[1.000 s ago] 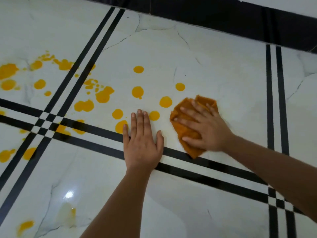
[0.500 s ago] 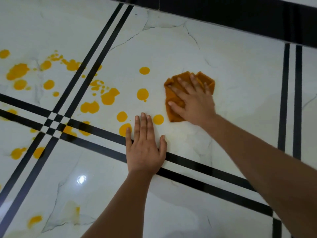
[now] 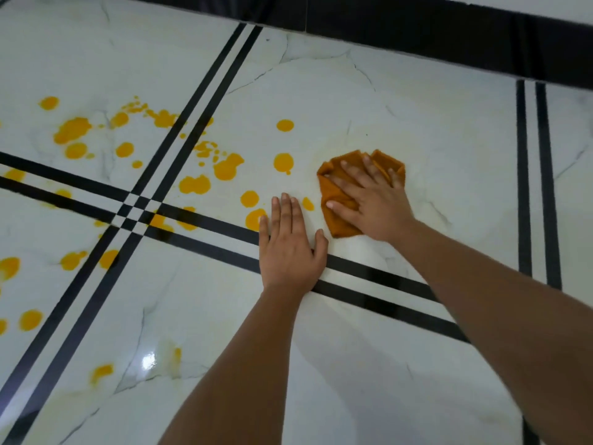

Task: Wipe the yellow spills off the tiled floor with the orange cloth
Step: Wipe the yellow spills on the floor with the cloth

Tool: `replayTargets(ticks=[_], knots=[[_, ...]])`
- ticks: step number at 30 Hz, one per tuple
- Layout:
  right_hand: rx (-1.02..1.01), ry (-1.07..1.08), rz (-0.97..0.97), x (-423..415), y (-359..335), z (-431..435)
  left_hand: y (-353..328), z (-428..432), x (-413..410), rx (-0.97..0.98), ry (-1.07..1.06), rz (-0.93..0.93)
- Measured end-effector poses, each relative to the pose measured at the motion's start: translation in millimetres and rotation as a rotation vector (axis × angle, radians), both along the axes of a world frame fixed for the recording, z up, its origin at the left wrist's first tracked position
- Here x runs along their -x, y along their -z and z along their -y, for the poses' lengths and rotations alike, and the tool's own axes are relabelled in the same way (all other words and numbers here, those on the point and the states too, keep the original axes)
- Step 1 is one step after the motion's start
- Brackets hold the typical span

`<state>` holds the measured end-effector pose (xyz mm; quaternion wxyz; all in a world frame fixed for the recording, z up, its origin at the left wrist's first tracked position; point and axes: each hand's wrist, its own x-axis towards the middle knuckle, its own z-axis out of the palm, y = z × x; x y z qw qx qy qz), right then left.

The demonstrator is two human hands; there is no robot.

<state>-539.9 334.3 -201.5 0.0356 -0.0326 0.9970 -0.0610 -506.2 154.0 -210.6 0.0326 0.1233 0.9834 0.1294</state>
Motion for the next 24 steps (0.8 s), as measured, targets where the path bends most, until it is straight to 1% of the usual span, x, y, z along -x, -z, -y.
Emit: replayTargets(ticks=[1, 2, 6, 8, 10, 13, 15, 16, 18, 19, 20, 21, 22, 23, 24], knots=[[0.01, 0.09, 0.024, -6.4, -0.3, 7.3, -1.6, 3.3, -1.6, -0.026, 0.017, -0.004], [0.032, 0.13, 0.058, -12.5, -1.8, 16.4, -3.3, 8.1, -3.3, -0.041, 0.033, -0.017], [0.16, 0.191, 0.231, -43.4, -12.0, 39.1, -11.5, 42.0, -16.4, 0.003, 0.059, -0.052], [0.177, 0.224, 0.259, -58.8, -16.6, 51.4, -15.3, 58.1, -23.8, -0.012, 0.043, -0.038], [0.168, 0.212, 0.215, -81.5, -18.6, 71.1, -22.3, 74.5, -34.9, -0.029, 0.005, -0.012], [0.165, 0.175, 0.065, -110.3, -22.9, 101.5, -32.6, 97.9, -53.6, -0.051, -0.057, 0.032], [0.189, 0.169, 0.029, -118.7, -27.5, 120.6, -36.6, 114.9, -66.7, -0.055, -0.083, 0.065], [0.269, 0.168, 0.033, -119.2, -35.6, 131.6, -38.4, 124.1, -73.0, -0.061, -0.095, 0.074], [0.57, 0.242, 0.074, -112.9, -58.3, 155.0, -42.7, 145.1, -83.4, -0.072, -0.134, 0.086], [0.779, 0.323, 0.136, -108.3, -73.7, 164.0, -45.2, 155.1, -86.3, -0.077, -0.156, 0.09], [1.033, 0.4, 0.219, -103.3, -88.8, 174.1, -49.4, 167.5, -88.6, -0.085, -0.177, 0.09], [1.289, 0.453, 0.327, -97.7, -98.7, 177.5, -53.7, 177.1, -89.8, -0.098, -0.193, 0.081], [1.496, 0.477, 0.429, -93.7, -105.6, 177.5, -57.8, 186.0, -89.9, -0.11, -0.204, 0.065], [1.621, 0.481, 0.506, -91.7, -111.2, 177.5, -61.2, 195.3, -89.7, -0.117, -0.212, 0.047], [1.668, 0.471, 0.564, -89.5, -113.3, 177.3, -63.1, 204.6, -89.3, -0.113, -0.218, 0.032]])
